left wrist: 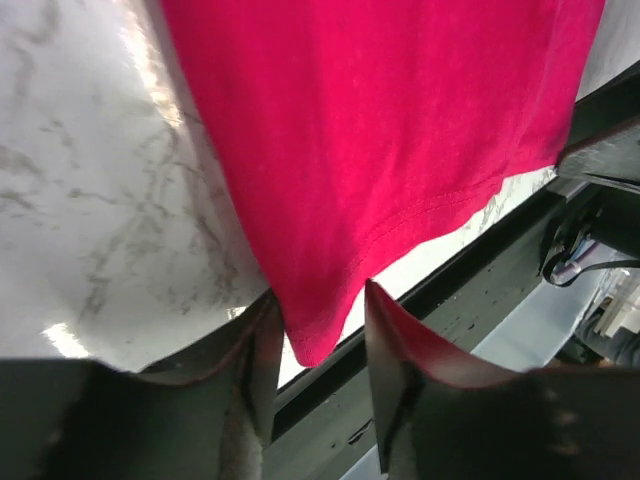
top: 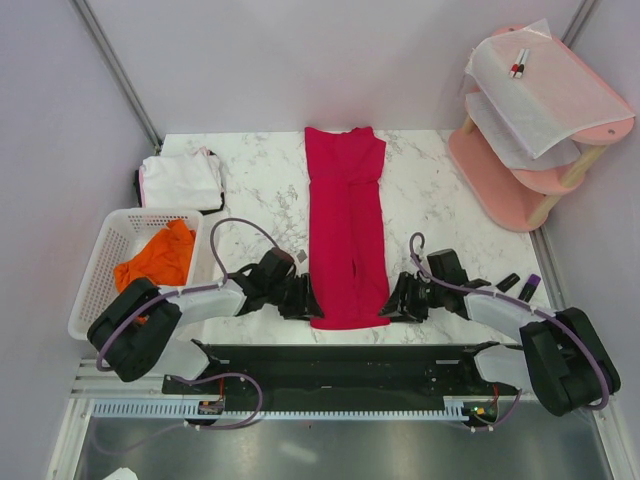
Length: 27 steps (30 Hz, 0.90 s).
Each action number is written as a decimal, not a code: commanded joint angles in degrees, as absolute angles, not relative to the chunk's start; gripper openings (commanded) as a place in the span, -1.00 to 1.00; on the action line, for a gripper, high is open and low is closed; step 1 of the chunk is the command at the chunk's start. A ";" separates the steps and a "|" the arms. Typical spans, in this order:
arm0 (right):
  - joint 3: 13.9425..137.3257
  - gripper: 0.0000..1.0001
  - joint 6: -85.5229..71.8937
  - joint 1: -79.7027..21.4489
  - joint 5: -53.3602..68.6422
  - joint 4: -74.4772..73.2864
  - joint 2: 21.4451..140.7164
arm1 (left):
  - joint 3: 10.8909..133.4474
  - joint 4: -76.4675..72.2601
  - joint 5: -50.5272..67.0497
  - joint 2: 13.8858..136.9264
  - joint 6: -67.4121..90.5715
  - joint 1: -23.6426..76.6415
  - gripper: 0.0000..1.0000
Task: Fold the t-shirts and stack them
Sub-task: Grab the bottom of the folded rectangular tshirt with both arms
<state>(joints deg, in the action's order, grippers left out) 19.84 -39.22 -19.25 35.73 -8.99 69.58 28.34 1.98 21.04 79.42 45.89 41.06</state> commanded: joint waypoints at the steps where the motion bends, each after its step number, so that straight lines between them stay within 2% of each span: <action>1: 16.61 -0.18 -42.71 -21.88 33.48 -7.65 70.22 | 28.03 4.22 19.51 83.32 47.20 43.50 -0.19; 2: 16.61 -0.47 -43.15 -22.32 33.57 -6.34 70.40 | 28.21 4.22 19.51 83.84 47.02 43.77 -0.37; 4: 16.61 -0.84 -44.11 -23.29 33.40 -5.02 70.05 | 28.21 4.22 19.51 84.20 47.28 43.94 -0.63; 5: 16.61 -1.00 -44.12 -23.64 33.22 -3.18 69.35 | 28.04 4.39 19.16 84.03 47.46 44.12 -0.90; 6: 16.87 -1.00 -44.21 -23.90 32.53 -3.16 68.82 | 28.12 4.66 18.90 83.15 47.63 44.03 -0.96; 17: 23.46 -1.00 -42.63 -24.26 26.11 -4.83 53.19 | 36.55 17.30 11.08 74.10 44.47 43.95 -0.96; 27: 33.30 -1.00 -34.90 -24.26 13.54 -2.29 58.44 | 50.69 21.27 4.75 77.34 40.00 40.87 -0.96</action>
